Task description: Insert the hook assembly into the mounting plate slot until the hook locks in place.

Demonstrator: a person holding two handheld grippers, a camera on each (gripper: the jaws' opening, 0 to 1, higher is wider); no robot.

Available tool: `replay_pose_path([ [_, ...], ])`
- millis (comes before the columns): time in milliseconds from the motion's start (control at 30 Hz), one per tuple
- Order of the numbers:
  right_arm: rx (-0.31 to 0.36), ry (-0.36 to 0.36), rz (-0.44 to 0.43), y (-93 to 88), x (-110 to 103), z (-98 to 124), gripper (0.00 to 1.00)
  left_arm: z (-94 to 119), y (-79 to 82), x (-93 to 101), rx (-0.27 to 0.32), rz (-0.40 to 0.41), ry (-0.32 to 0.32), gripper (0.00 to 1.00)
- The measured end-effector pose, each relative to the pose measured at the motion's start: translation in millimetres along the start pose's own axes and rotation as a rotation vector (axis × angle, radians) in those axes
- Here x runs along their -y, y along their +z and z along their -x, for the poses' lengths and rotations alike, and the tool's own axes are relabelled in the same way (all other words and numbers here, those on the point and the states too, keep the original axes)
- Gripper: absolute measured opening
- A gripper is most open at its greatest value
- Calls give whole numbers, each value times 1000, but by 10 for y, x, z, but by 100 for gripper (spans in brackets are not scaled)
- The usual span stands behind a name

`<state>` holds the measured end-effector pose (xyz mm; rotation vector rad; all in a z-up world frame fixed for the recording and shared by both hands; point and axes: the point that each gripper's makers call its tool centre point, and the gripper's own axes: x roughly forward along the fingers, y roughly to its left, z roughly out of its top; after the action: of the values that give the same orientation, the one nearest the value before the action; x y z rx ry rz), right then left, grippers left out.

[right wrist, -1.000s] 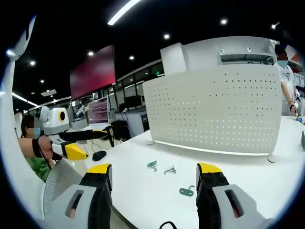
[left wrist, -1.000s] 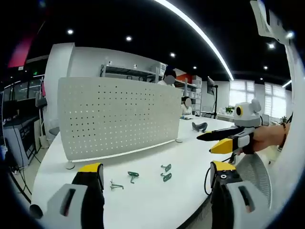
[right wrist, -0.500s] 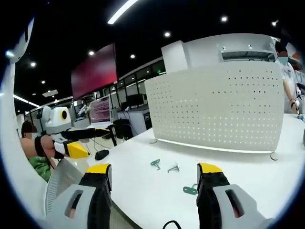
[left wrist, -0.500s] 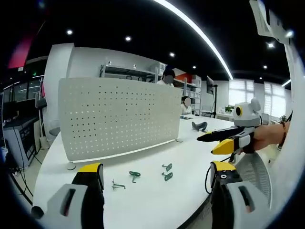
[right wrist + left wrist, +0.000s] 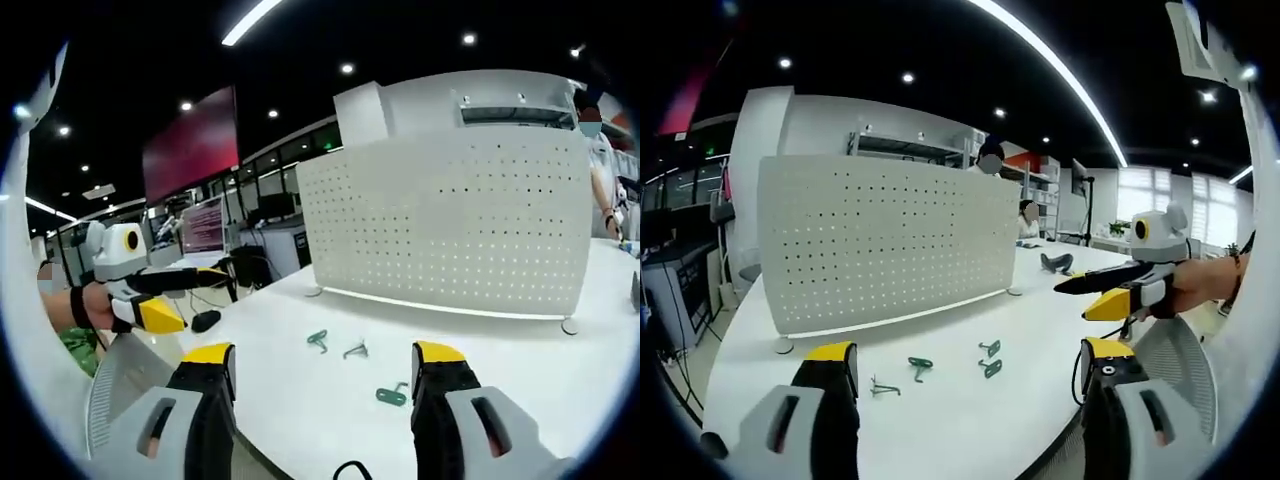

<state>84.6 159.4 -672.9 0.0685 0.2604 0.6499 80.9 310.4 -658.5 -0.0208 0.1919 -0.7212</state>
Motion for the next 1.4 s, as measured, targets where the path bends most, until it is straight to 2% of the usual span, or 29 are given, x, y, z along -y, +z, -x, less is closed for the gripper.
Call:
replay_pose_path([
  [367,-41,-8,5,-55,51,-64,70,-70,-43,24,-26,0,-27,94],
  [800,-76,-30,-2,-108,225,-138,64,-138,-70,2,-43,1,-48,94],
  [1100,-126,-29,-6,-250,307,-219,61,-128,-76,38,-48,-3,-49,94],
  [1400,-177,-44,-25,-379,407,-328,57,-108,-89,47,-44,10,-21,94],
])
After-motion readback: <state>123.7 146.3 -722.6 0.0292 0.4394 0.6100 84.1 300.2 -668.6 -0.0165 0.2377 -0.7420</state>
